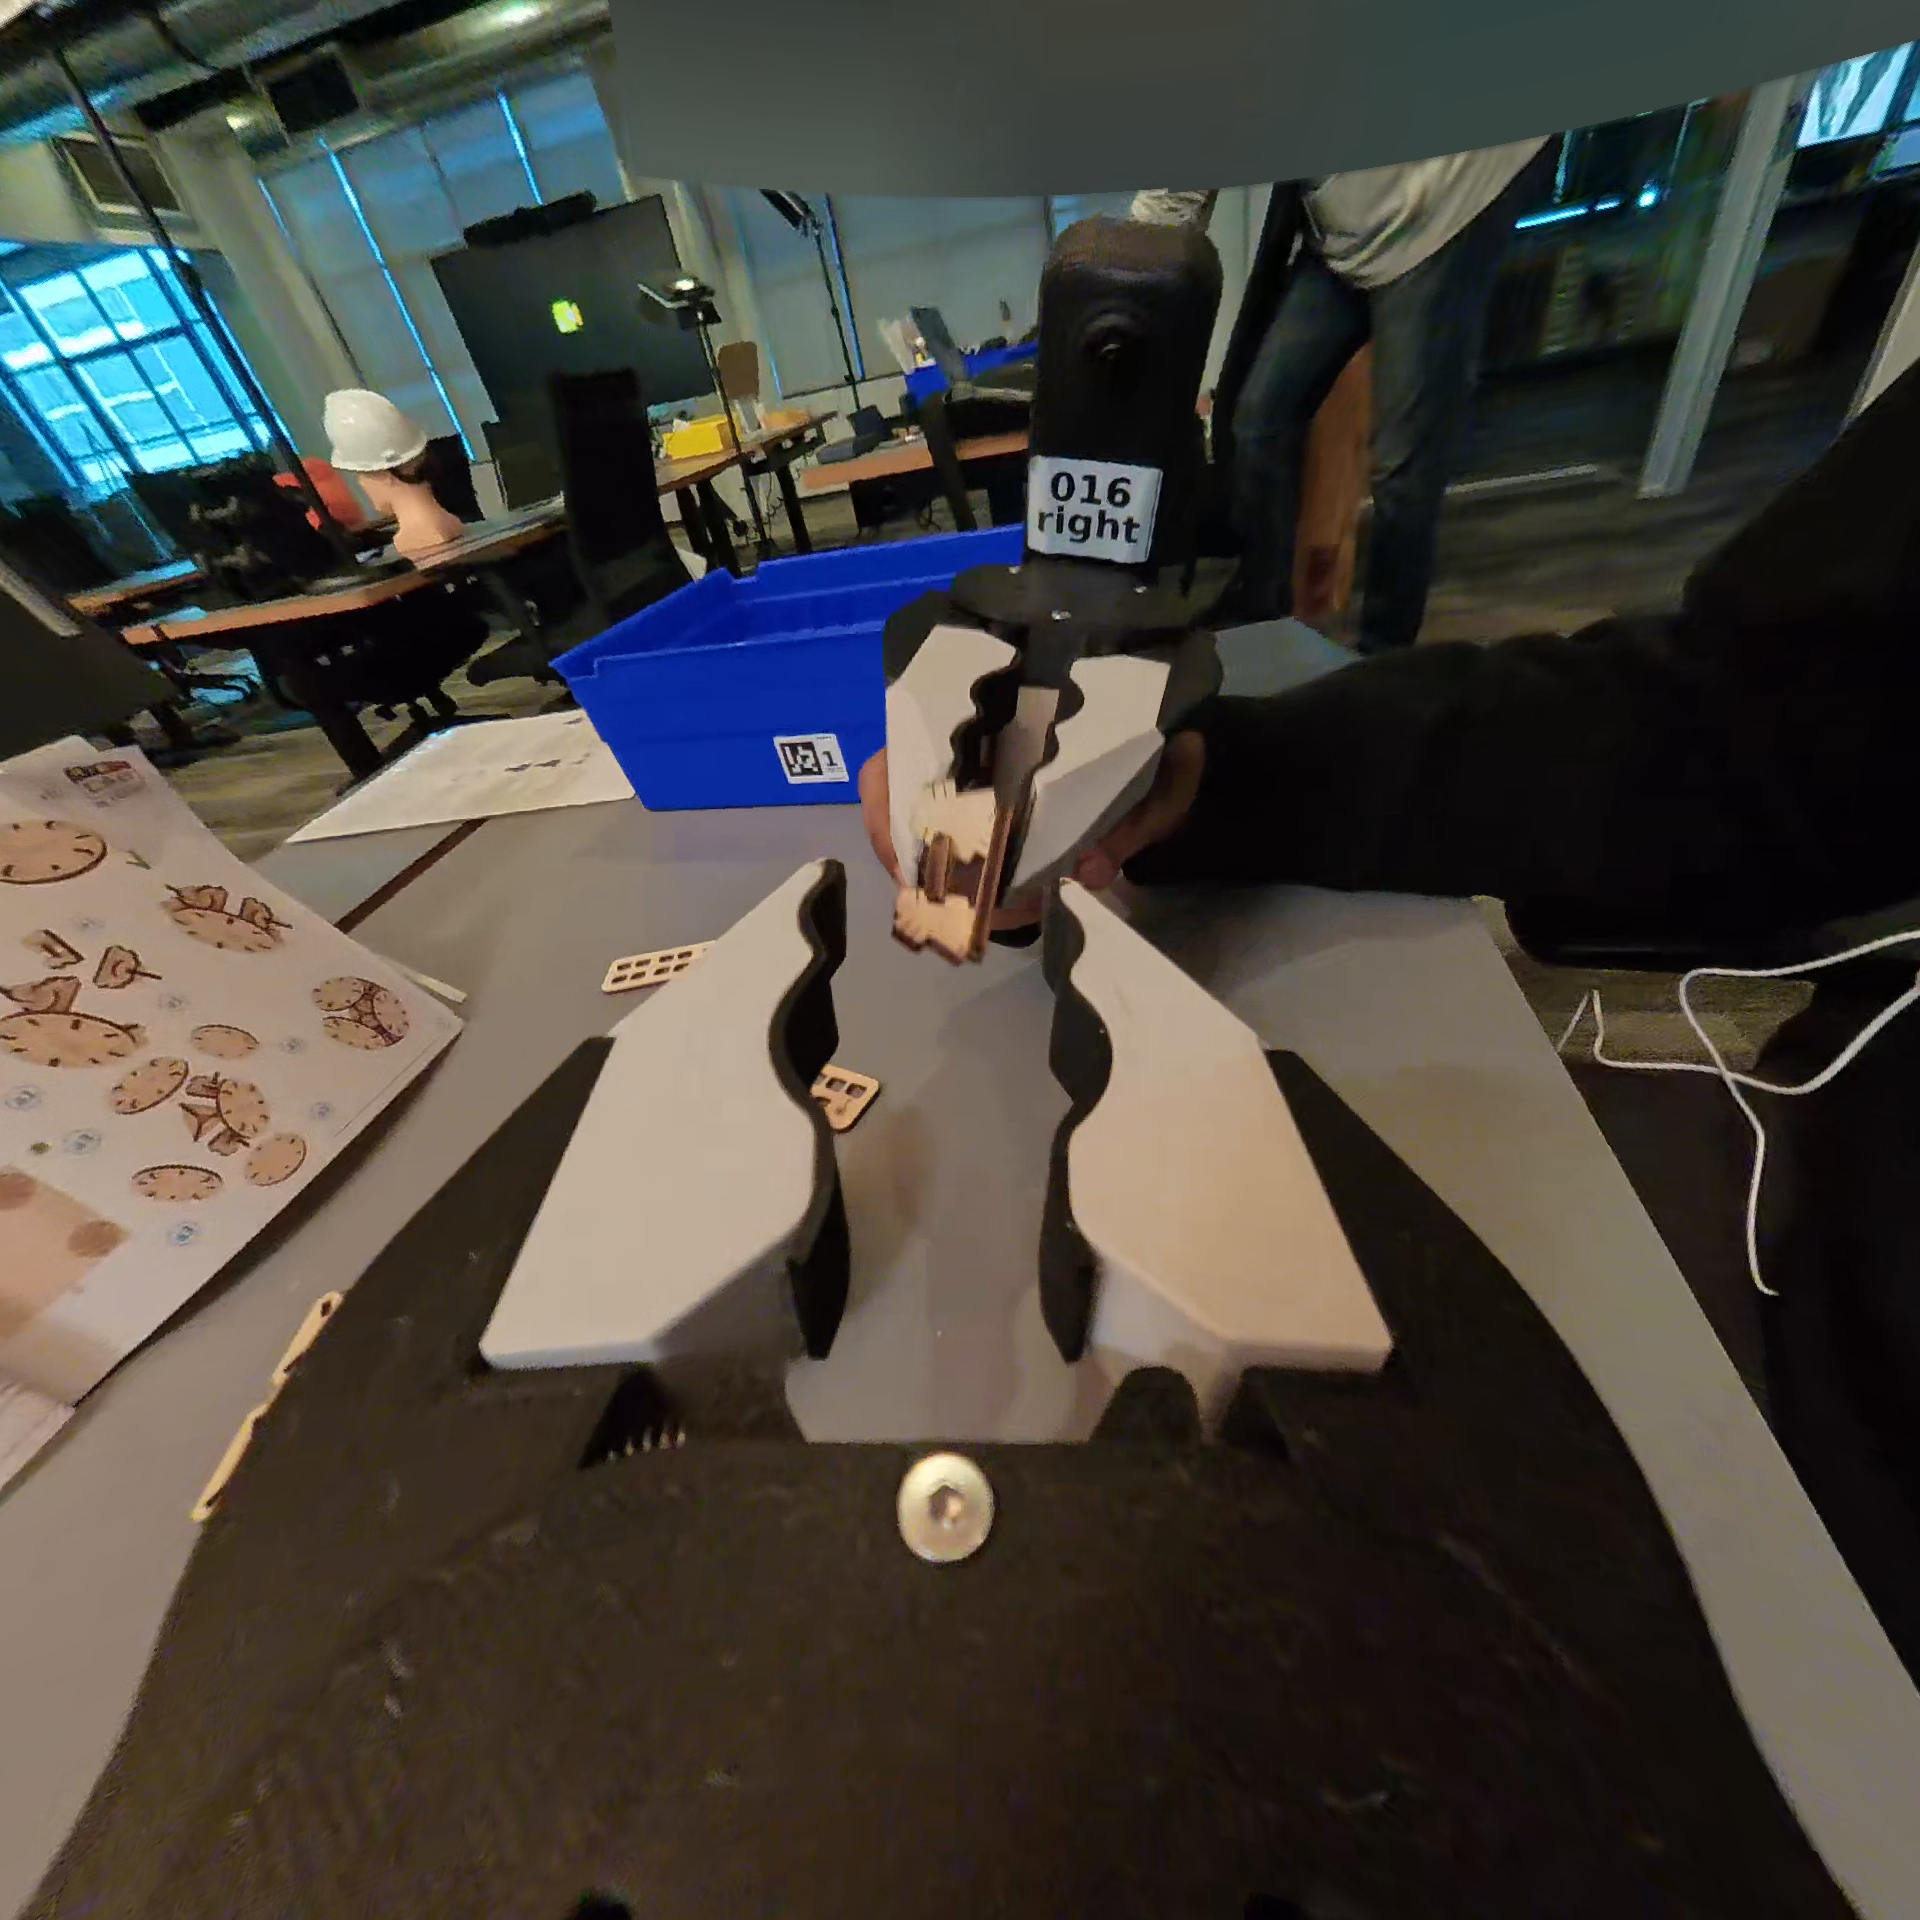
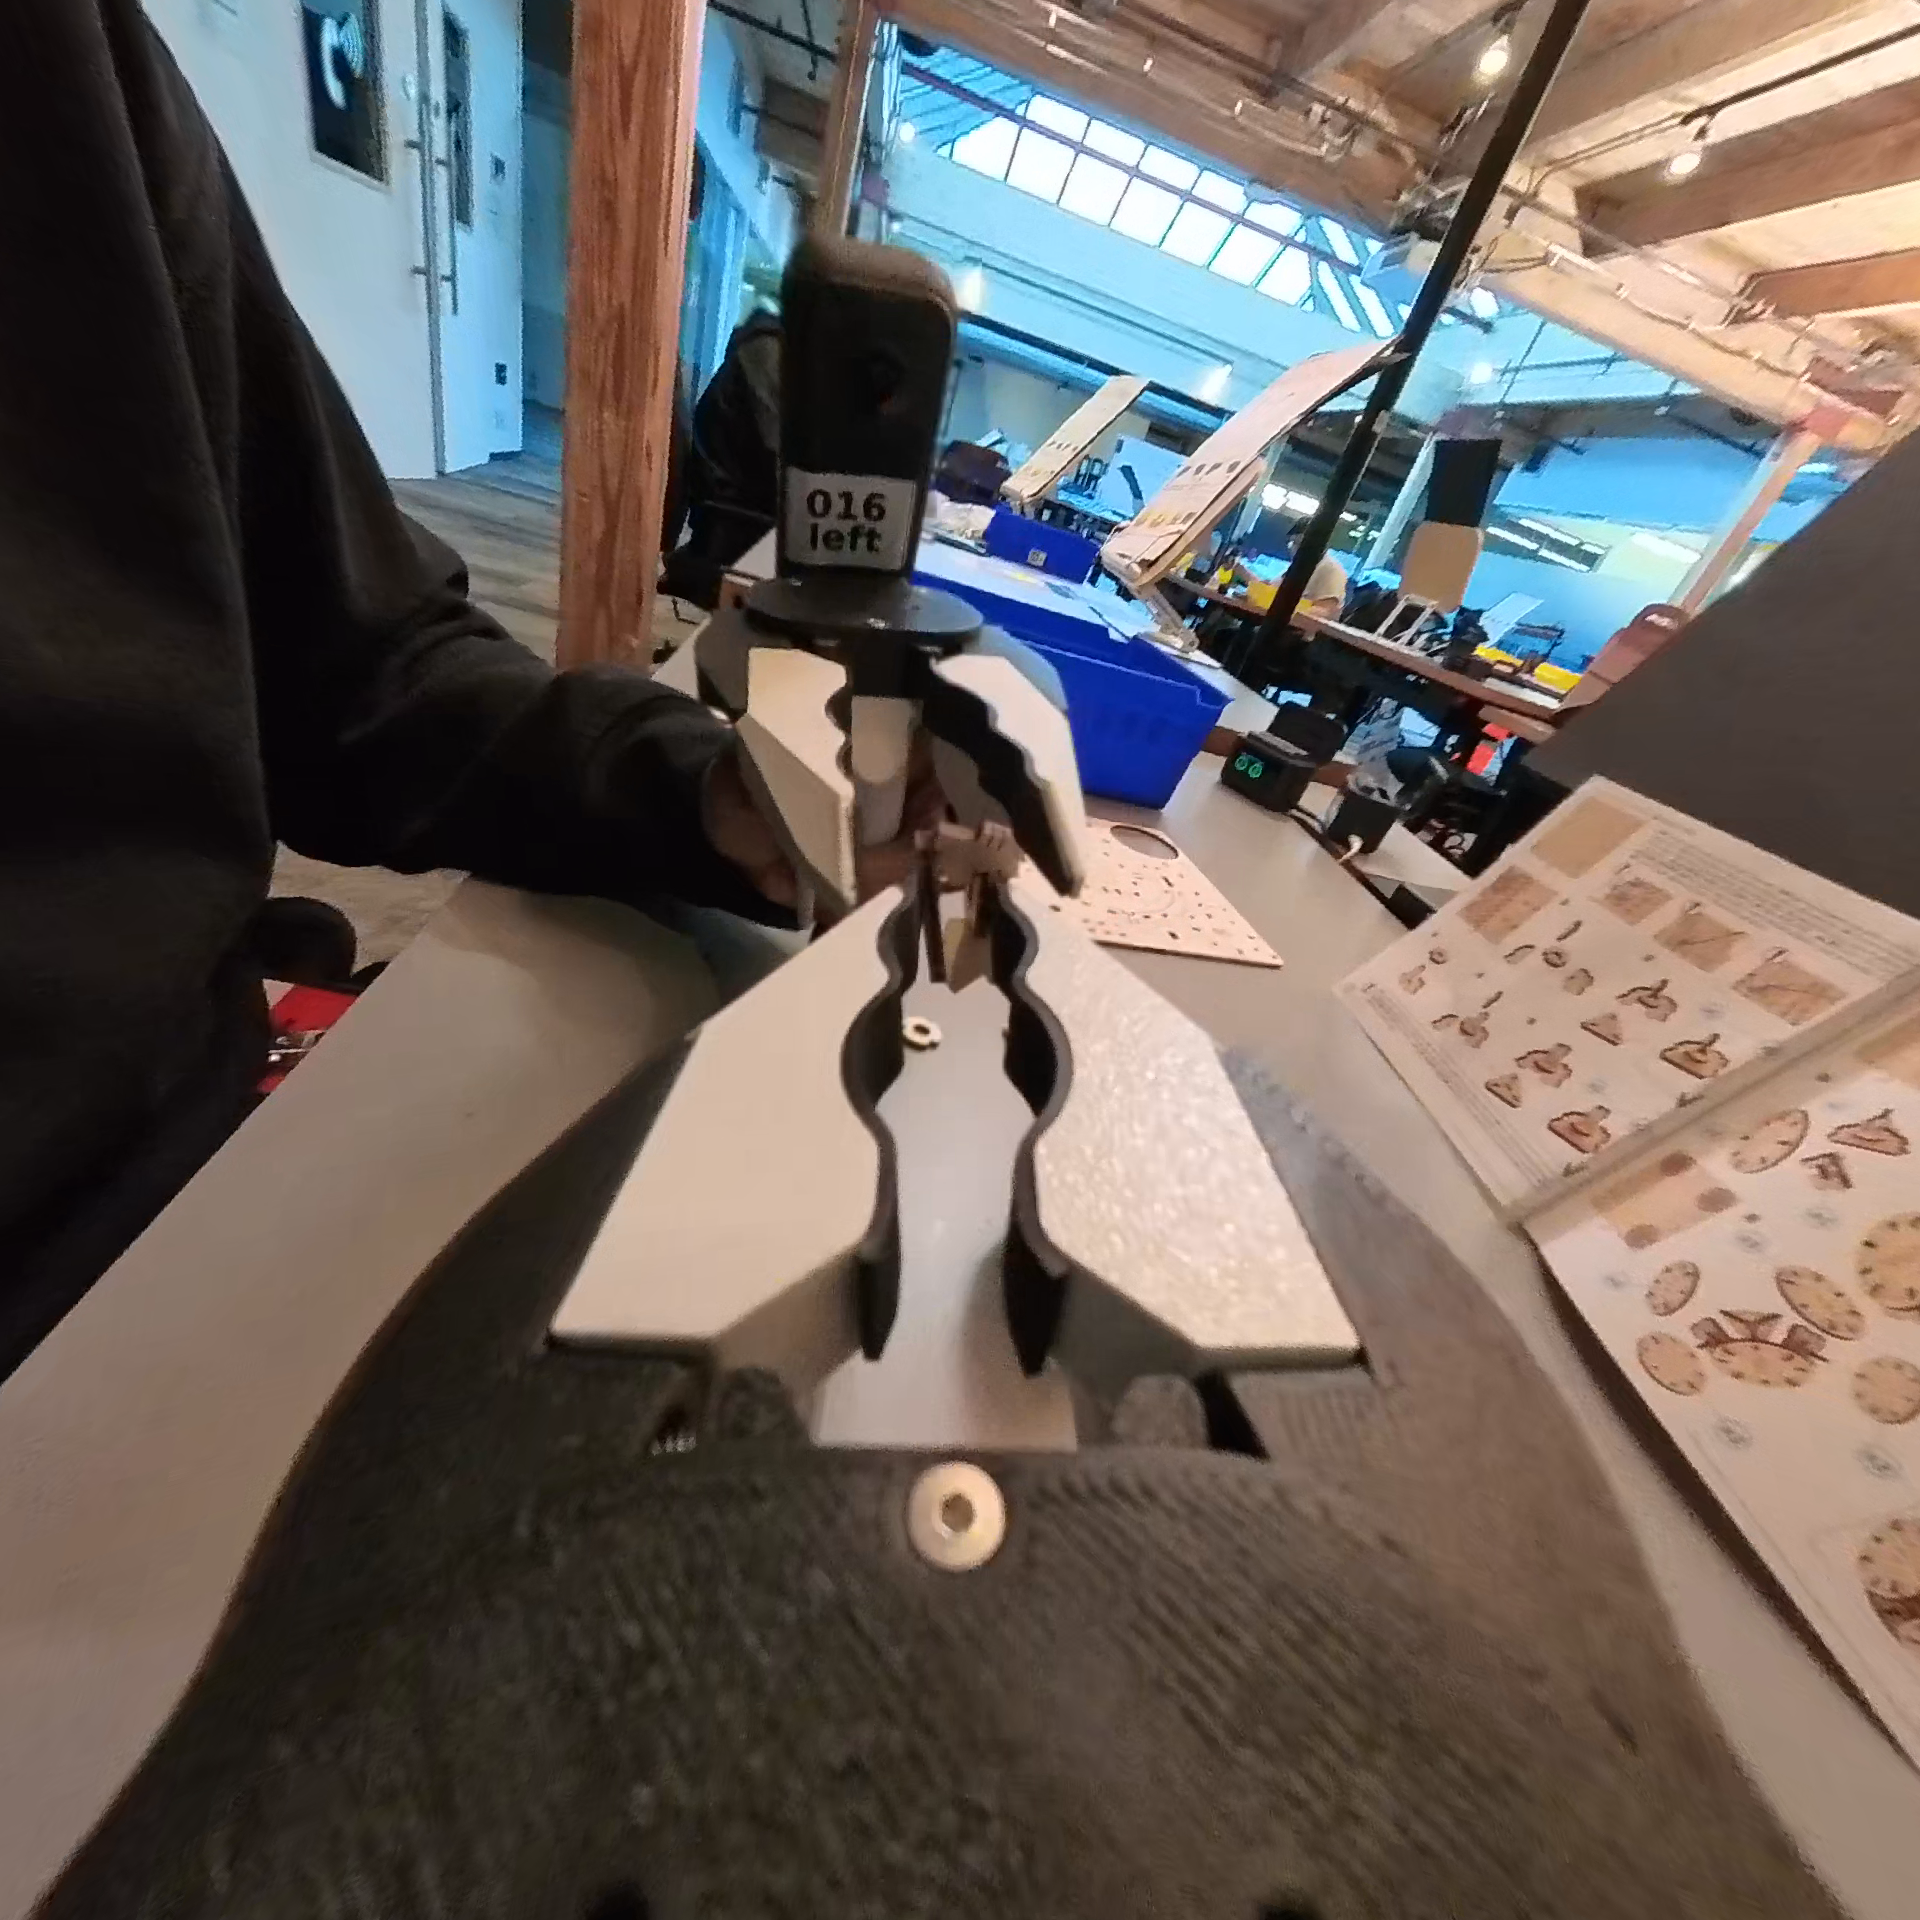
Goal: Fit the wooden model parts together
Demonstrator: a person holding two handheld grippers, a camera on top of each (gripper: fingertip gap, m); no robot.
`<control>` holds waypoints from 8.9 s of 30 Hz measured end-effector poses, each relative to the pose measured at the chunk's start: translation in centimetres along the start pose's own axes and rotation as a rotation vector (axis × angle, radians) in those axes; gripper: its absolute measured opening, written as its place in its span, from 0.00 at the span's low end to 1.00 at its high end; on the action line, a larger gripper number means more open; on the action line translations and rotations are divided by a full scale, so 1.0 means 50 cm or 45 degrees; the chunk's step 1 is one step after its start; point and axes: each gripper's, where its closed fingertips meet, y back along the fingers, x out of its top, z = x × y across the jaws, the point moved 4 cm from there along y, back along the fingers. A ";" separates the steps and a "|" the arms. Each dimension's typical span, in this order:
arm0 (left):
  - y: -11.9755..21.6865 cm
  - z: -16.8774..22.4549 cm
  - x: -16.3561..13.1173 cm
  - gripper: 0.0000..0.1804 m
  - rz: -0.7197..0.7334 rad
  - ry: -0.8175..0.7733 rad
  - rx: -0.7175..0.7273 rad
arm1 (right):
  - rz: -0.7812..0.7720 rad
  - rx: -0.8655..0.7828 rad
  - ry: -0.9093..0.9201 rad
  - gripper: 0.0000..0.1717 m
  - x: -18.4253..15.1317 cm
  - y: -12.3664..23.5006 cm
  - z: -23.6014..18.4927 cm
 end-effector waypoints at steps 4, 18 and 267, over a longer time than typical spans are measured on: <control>0.001 0.005 -0.004 0.12 -0.021 -0.005 -0.032 | -0.030 0.025 -0.029 0.07 -0.007 -0.002 -0.001; -0.002 0.010 -0.006 0.08 -0.042 -0.022 -0.033 | -0.072 0.082 -0.154 0.07 -0.012 0.000 0.001; -0.090 0.128 -0.176 0.05 -0.838 0.457 -0.422 | 0.497 -1.211 -0.274 0.00 0.058 0.047 0.021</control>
